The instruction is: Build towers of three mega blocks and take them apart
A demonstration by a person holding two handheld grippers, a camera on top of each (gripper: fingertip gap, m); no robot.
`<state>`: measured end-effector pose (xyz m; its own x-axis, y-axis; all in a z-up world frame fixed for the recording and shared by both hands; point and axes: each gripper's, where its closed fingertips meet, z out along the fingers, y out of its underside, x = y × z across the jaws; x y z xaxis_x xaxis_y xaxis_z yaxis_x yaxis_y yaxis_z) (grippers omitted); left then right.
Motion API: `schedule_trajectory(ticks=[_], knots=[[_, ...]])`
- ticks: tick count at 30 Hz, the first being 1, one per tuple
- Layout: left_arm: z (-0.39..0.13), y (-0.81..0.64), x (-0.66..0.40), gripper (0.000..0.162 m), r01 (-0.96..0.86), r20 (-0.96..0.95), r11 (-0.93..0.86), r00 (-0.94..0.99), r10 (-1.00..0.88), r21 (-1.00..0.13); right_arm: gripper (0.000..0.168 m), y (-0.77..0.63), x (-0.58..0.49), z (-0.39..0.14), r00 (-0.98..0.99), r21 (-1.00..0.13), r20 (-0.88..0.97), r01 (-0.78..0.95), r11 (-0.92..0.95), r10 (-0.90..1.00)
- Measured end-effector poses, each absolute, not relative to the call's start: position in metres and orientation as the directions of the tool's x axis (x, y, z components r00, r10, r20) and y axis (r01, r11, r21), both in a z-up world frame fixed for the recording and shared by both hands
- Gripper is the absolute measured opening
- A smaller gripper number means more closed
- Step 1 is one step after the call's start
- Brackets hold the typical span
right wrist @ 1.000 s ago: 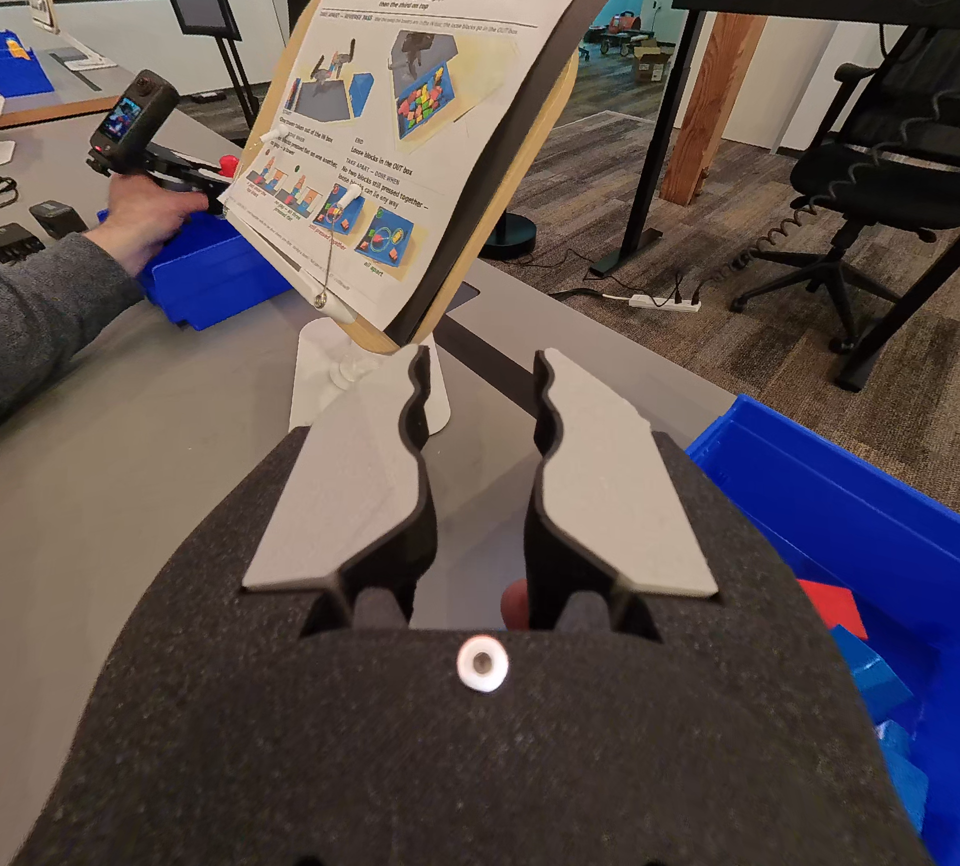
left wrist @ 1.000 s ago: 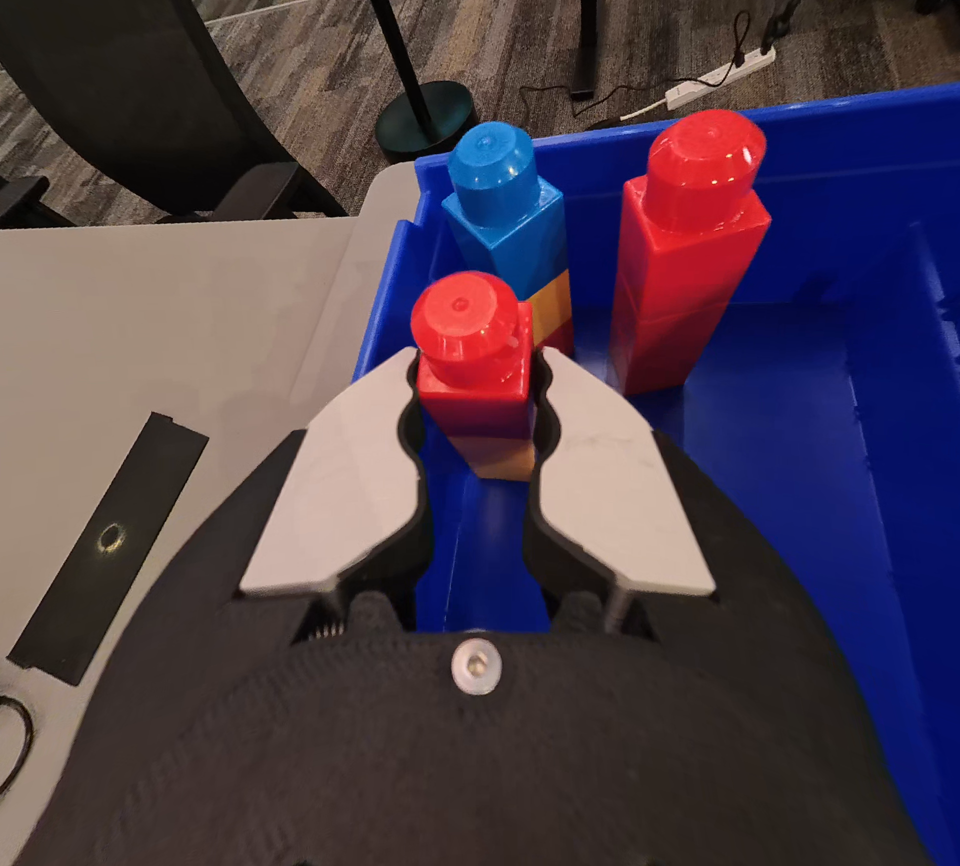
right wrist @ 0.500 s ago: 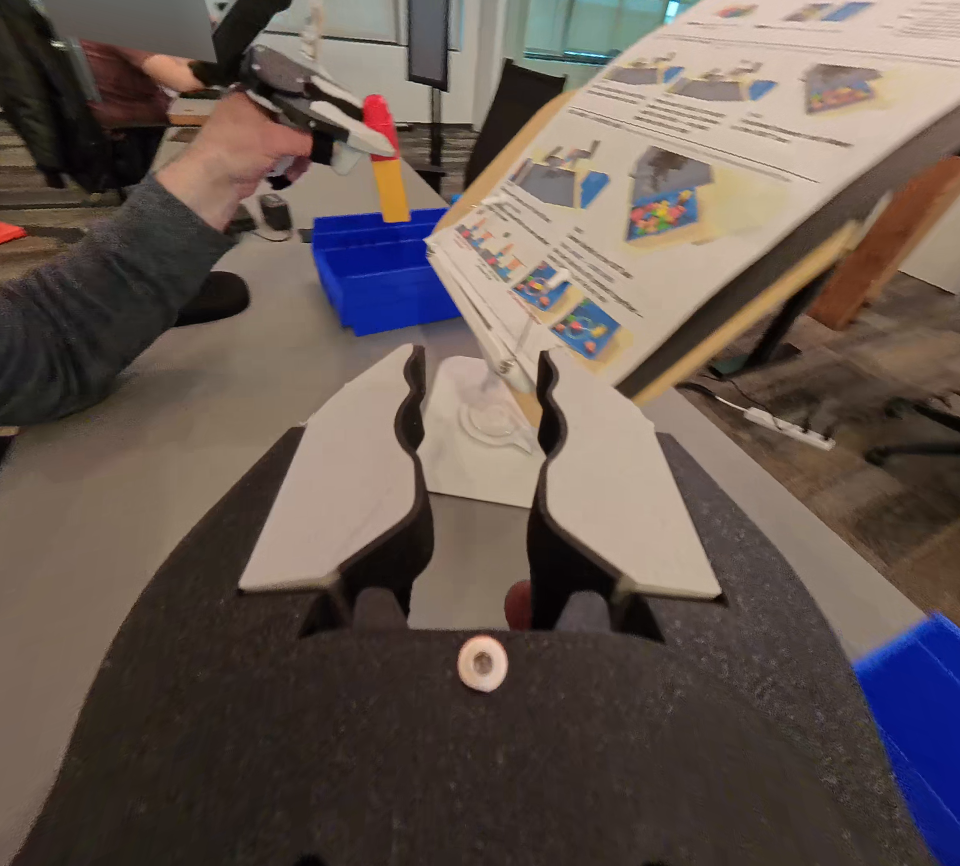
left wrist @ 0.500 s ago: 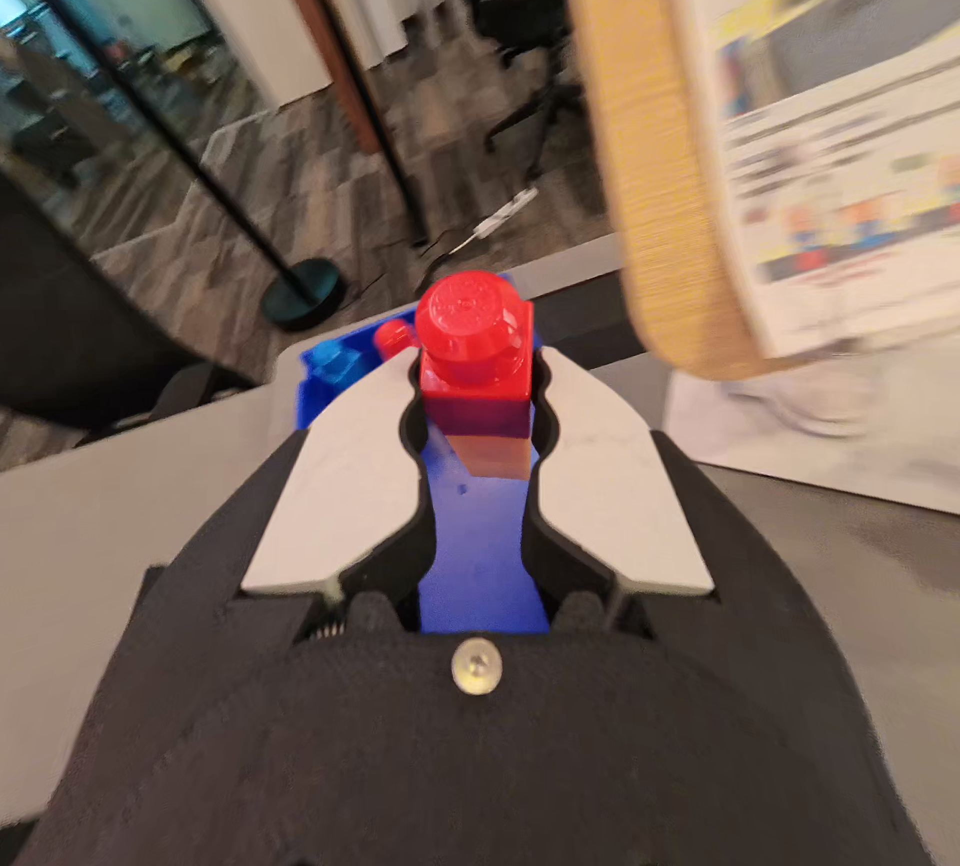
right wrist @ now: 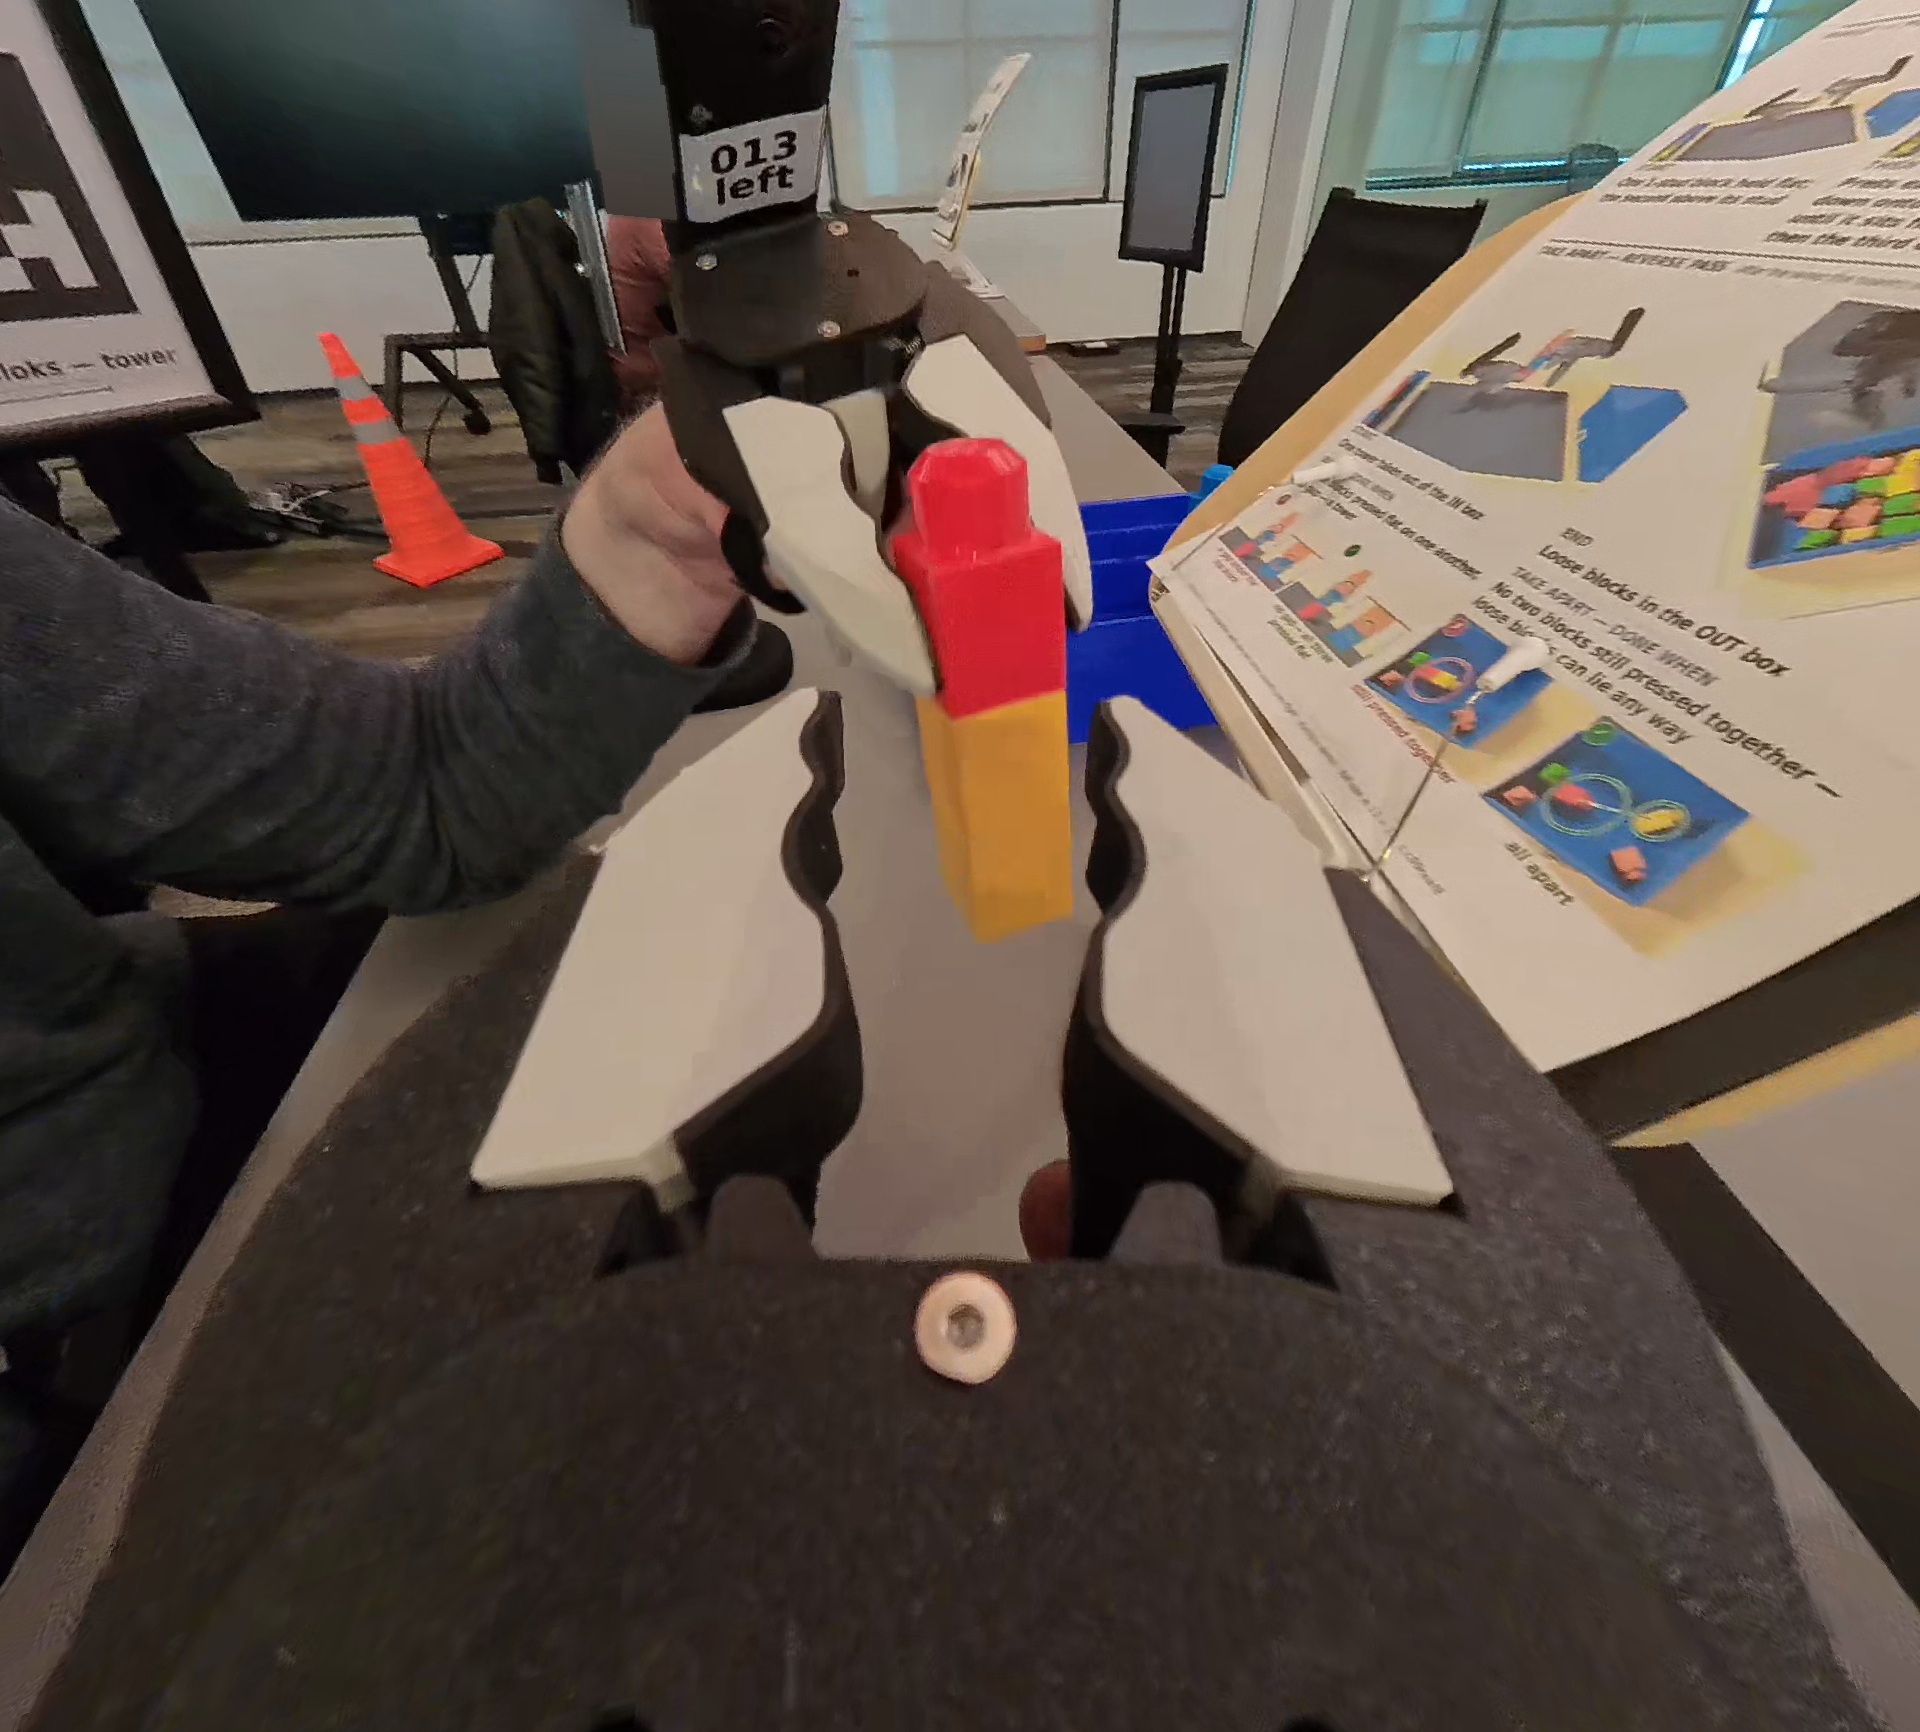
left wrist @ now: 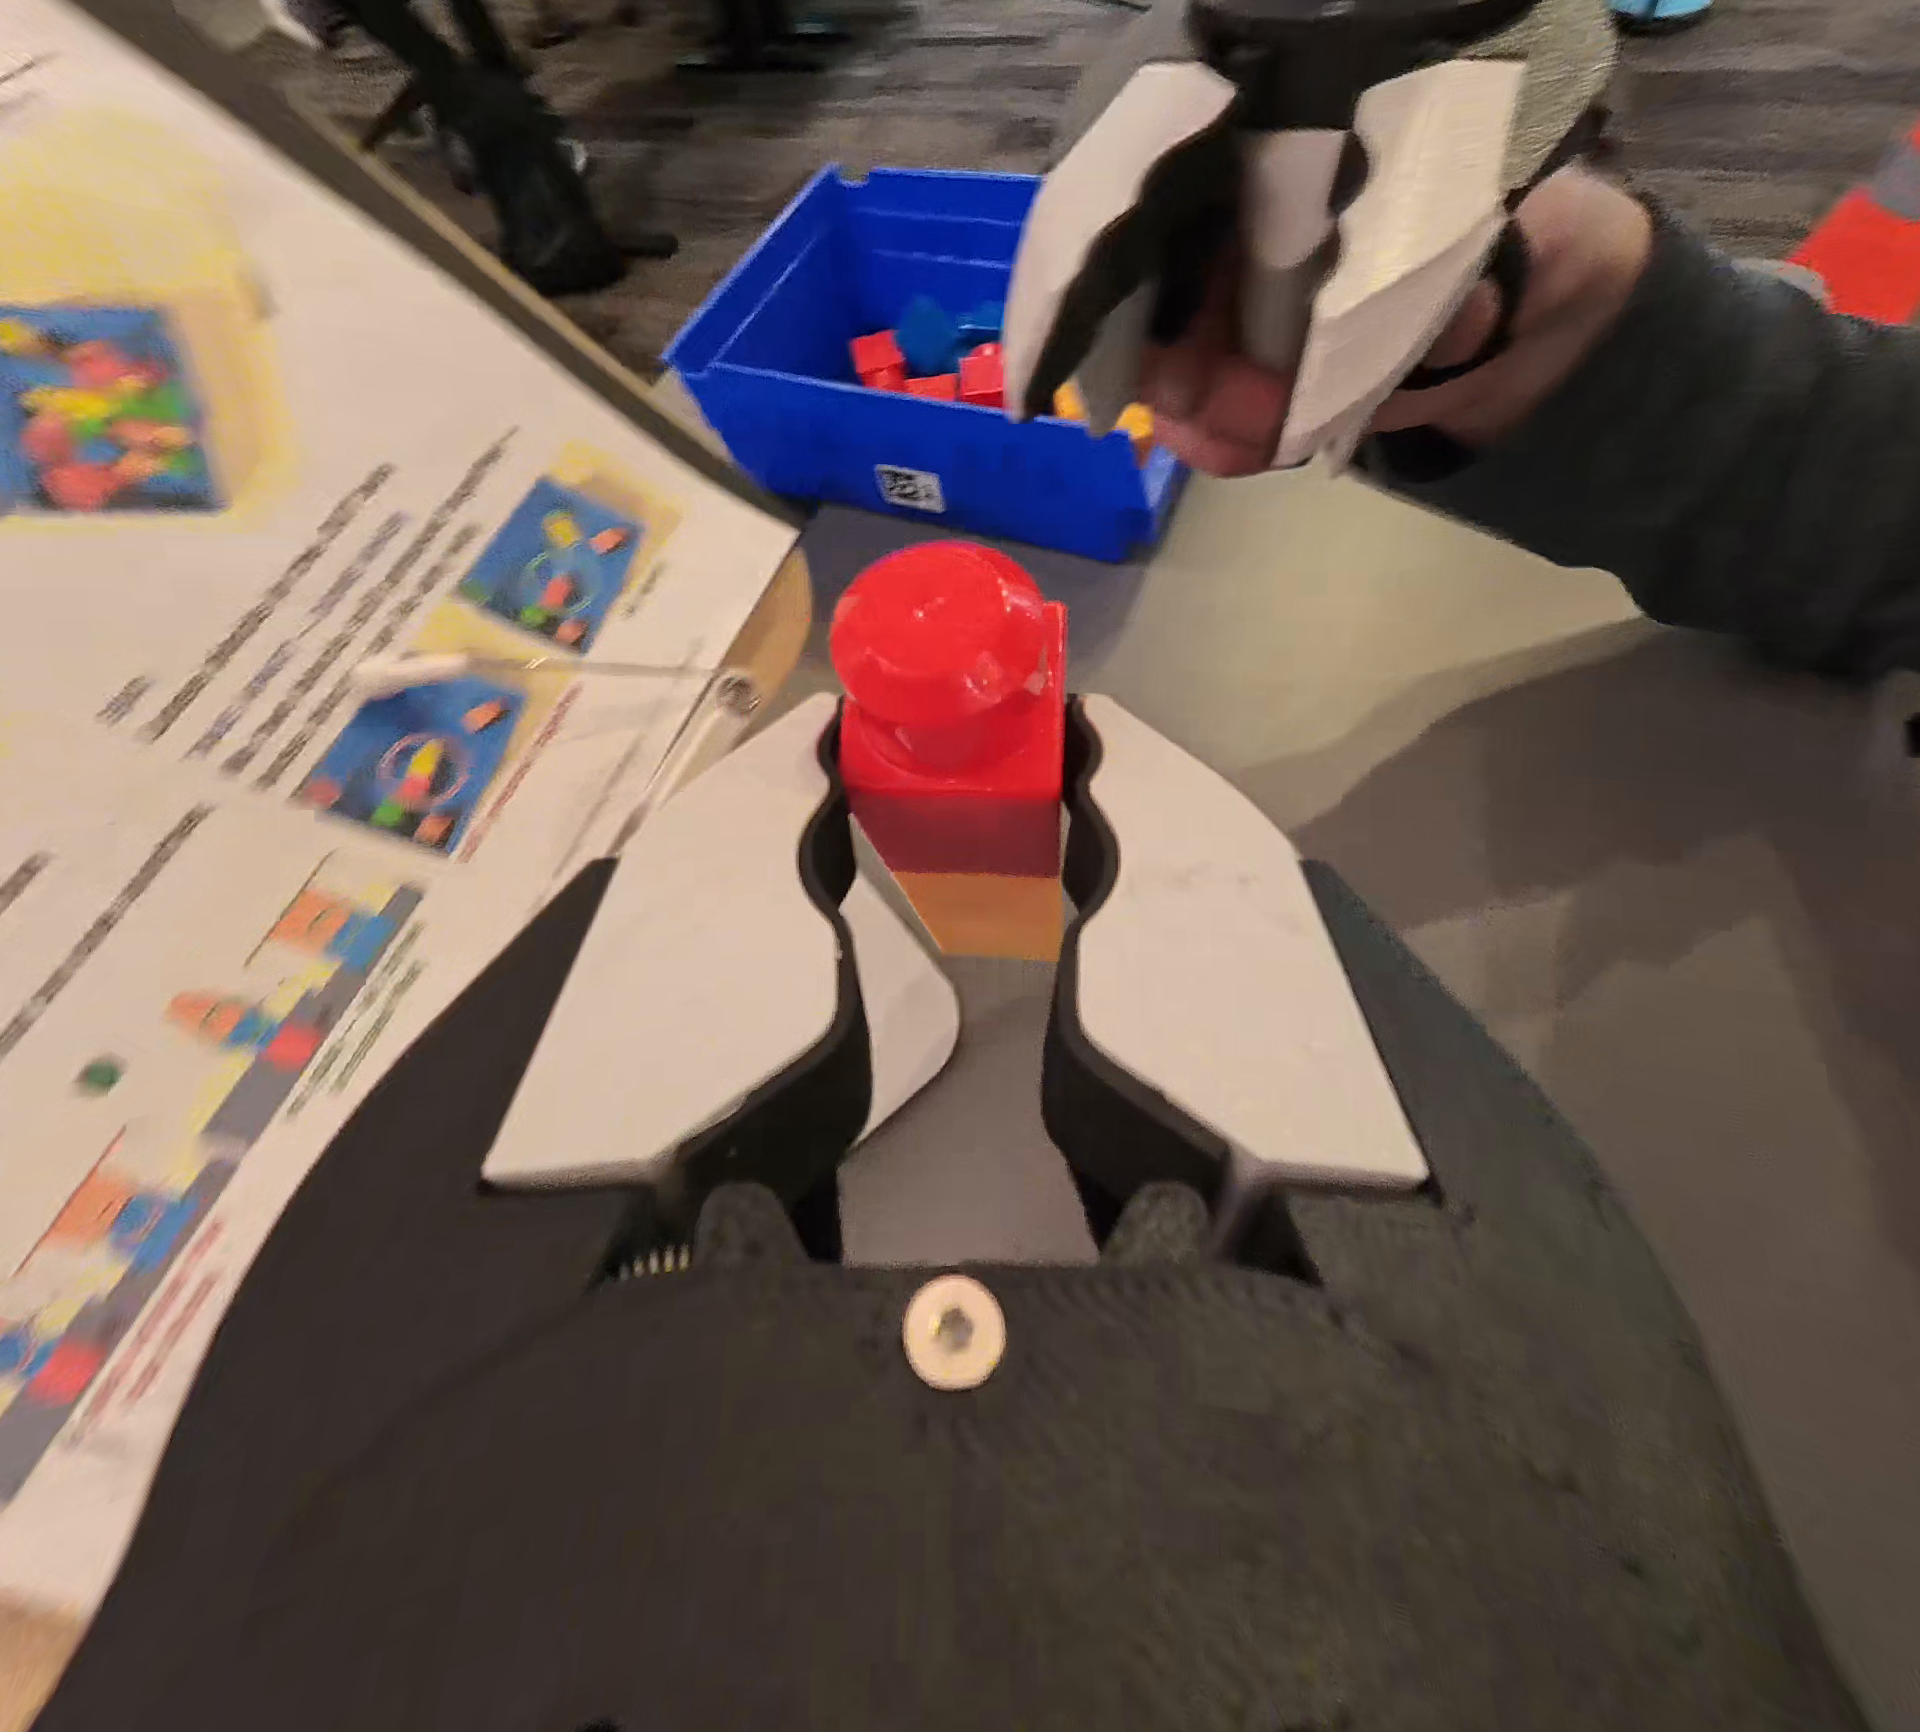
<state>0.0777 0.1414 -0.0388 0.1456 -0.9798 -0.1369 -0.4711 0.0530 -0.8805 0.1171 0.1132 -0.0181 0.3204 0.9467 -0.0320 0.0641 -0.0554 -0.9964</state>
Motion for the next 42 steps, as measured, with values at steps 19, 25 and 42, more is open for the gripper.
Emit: schedule_trajectory(ticks=[19, 25, 42], knots=[[-0.052, 0.104, 0.121, 0.037, -0.516, -0.145, 0.151, -0.054, -0.988, -0.843, 0.034, 0.104, 0.103, -0.027, 0.231, -0.996, -0.018, 0.081, -0.038, 0.973], [-0.049, 0.108, 0.120, 0.051, -0.492, -0.133, 0.135, -0.039, -0.990, -0.860, 0.034, 0.104, 0.108, -0.014, 0.253, -0.999, -0.021, 0.017, -0.027, 0.967], [-0.083, 0.109, 0.141, 0.036, -0.489, -0.004, 0.073, -0.140, -0.990, -0.869, 0.034, 0.107, 0.137, 0.015, 0.299, -0.993, -0.034, -0.121, 0.003, 0.954]])
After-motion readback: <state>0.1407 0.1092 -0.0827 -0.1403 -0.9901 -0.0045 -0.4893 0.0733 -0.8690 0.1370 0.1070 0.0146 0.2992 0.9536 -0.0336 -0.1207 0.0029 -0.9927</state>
